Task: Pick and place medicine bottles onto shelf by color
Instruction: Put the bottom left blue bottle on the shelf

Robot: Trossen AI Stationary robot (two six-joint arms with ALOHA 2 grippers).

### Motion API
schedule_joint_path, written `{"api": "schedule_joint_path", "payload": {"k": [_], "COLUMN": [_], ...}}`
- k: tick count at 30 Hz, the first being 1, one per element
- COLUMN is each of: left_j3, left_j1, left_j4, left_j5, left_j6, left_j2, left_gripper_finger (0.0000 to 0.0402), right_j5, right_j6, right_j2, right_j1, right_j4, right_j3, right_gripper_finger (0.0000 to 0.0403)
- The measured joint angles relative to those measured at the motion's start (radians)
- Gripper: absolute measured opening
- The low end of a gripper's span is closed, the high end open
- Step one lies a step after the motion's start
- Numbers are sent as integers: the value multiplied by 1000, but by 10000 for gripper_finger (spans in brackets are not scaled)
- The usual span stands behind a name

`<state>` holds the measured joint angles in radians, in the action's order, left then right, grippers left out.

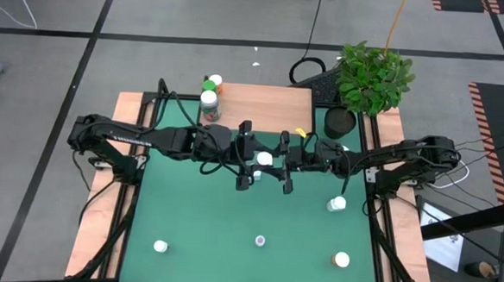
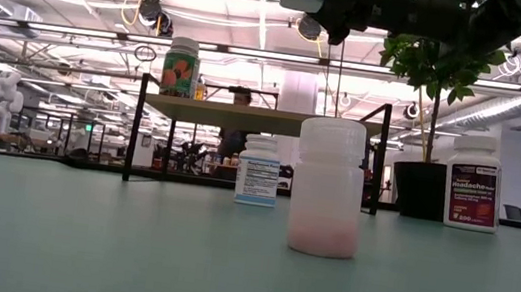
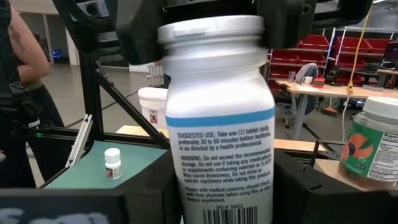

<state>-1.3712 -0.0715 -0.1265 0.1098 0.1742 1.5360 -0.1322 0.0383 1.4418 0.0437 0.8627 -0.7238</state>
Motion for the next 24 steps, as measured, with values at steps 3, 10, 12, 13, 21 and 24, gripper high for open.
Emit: {"api": "schedule_joint_path", "payload": {"k": [3, 10, 12, 13, 21, 24], "left_j3": [0, 0, 0, 0, 0, 0], "left_j1": [-1, -1, 1, 1, 2, 5], "left_j4": [0, -11, -12, -13, -39, -51], "left_j5": [44, 53, 56, 56, 56, 57], "left_j6": [-2, -7, -7, -7, -20, -28], "left_j2": [0, 0, 0, 0, 0, 0], "left_gripper_finger": [211, 260, 271, 275, 278, 275], "right_j5": [5, 4, 4, 4, 1, 1], "right_j6": [-1, 7, 11, 11, 11, 11], "right_j2": [0, -33, -45, -49, -57, -57], "right_j1": [1, 1, 1, 1, 1, 1], "right_j4": [-13, -82, -95, -100, -131, -135], "right_j3": [0, 0, 0, 0, 0, 0], "right_gripper_finger": [158, 157, 157, 157, 157, 157]}}
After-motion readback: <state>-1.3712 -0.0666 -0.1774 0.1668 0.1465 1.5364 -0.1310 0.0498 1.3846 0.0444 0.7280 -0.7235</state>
